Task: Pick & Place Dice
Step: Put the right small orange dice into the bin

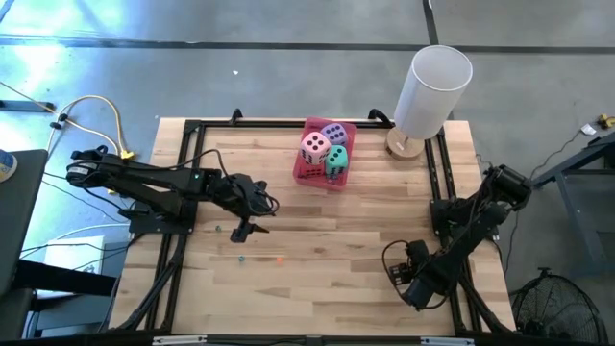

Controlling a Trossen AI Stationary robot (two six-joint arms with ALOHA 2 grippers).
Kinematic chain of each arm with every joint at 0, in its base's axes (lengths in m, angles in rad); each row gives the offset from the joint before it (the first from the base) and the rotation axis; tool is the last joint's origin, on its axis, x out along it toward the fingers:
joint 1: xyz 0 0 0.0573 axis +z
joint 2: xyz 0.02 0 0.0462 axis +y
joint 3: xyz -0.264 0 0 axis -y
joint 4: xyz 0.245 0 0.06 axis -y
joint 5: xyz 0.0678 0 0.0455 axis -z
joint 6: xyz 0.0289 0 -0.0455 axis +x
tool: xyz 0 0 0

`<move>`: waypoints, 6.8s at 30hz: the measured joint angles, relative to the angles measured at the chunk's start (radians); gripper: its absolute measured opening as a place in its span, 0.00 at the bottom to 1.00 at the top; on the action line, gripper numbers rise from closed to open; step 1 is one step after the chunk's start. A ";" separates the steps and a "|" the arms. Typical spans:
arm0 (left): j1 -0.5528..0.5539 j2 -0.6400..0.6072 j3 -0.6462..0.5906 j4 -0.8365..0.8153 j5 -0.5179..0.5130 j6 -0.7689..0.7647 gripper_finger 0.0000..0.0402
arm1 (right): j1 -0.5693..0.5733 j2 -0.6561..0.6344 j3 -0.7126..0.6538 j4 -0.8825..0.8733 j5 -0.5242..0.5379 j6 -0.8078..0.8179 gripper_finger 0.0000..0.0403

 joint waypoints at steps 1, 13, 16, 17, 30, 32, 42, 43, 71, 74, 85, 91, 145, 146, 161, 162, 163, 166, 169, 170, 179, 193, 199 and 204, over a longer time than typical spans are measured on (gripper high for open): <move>0.000 0.000 0.000 0.000 0.000 0.000 0.60 | 0.000 0.000 0.000 0.000 -0.002 0.000 0.60; -0.012 0.000 -0.002 -0.001 0.000 -0.030 0.60 | -0.001 0.002 0.000 0.003 0.005 -0.046 0.31; -0.027 0.000 -0.005 0.003 0.000 -0.026 0.60 | -0.001 0.002 0.000 0.004 0.006 -0.071 0.22; -0.031 0.000 -0.009 0.004 0.000 -0.022 0.60 | -0.002 0.003 -0.001 0.004 0.007 -0.076 0.20; -0.045 0.000 -0.087 0.108 -0.001 -0.018 0.60 | -0.067 0.009 -0.006 0.237 0.469 -0.461 0.09; -0.045 0.000 -0.101 0.127 0.000 -0.021 0.60 | -0.117 0.006 -0.006 0.321 0.500 -0.632 0.09; -0.046 0.001 -0.114 0.137 0.119 -0.048 0.60 | -0.475 0.000 -0.004 0.790 0.432 -1.511 0.09; -0.046 0.000 -0.114 0.137 0.125 -0.045 0.60 | -0.502 0.000 -0.004 0.831 0.431 -1.576 0.09; -0.049 0.223 -0.116 0.328 0.128 -0.151 0.60 | -0.852 -0.059 -0.002 0.895 0.465 -1.925 0.09; -0.049 0.238 -0.114 0.381 0.123 -0.176 0.60 | -0.892 -0.059 -0.002 0.893 0.508 -1.927 0.10; -0.051 0.237 -0.115 0.469 0.122 -0.232 0.60 | -0.992 -0.044 -0.002 0.886 0.492 -1.926 0.20; -0.051 0.237 -0.115 0.480 0.121 -0.233 0.60 | -1.009 -0.045 -0.002 0.895 0.465 -1.908 0.34; -0.051 0.236 -0.116 0.496 0.105 -0.235 0.60 | -0.948 0.006 -0.005 0.936 0.452 -1.793 0.60; -0.051 0.236 -0.116 0.496 0.105 -0.235 0.60 | -0.945 0.007 -0.008 0.928 0.436 -1.792 0.60; -0.049 0.236 -0.116 0.498 0.103 -0.234 0.60 | -0.934 0.008 -0.008 0.928 0.414 -1.765 0.60; -0.049 0.236 -0.116 0.498 0.103 -0.234 0.60 | -0.934 0.008 -0.008 0.928 0.414 -1.765 0.60; -0.049 0.236 -0.116 0.498 0.103 -0.234 0.60 | -0.934 0.008 -0.008 0.928 0.414 -1.765 0.60; -0.049 0.236 -0.116 0.498 0.103 -0.234 0.60 | -0.940 0.011 -0.008 0.921 0.419 -1.766 0.60; -0.049 0.236 -0.116 0.498 0.103 -0.234 0.60 | -0.946 0.033 -0.007 0.905 0.419 -1.742 0.60; -0.049 0.236 -0.116 0.498 0.103 -0.234 0.60 | -0.949 0.042 -0.007 0.898 0.415 -1.740 0.60; -0.049 0.236 -0.116 0.498 0.103 -0.234 0.60 | -0.948 0.060 -0.006 0.918 0.408 -1.744 0.60; -0.051 0.236 -0.116 0.498 0.103 -0.235 0.60 | -0.941 0.046 -0.008 0.984 0.303 -1.817 0.60; -0.051 0.236 -0.116 0.498 0.103 -0.235 0.60 | -0.941 0.046 -0.008 0.988 0.347 -1.833 0.60; -0.051 0.236 -0.116 0.498 0.103 -0.235 0.60 | -0.941 0.036 -0.008 0.989 0.366 -1.827 0.56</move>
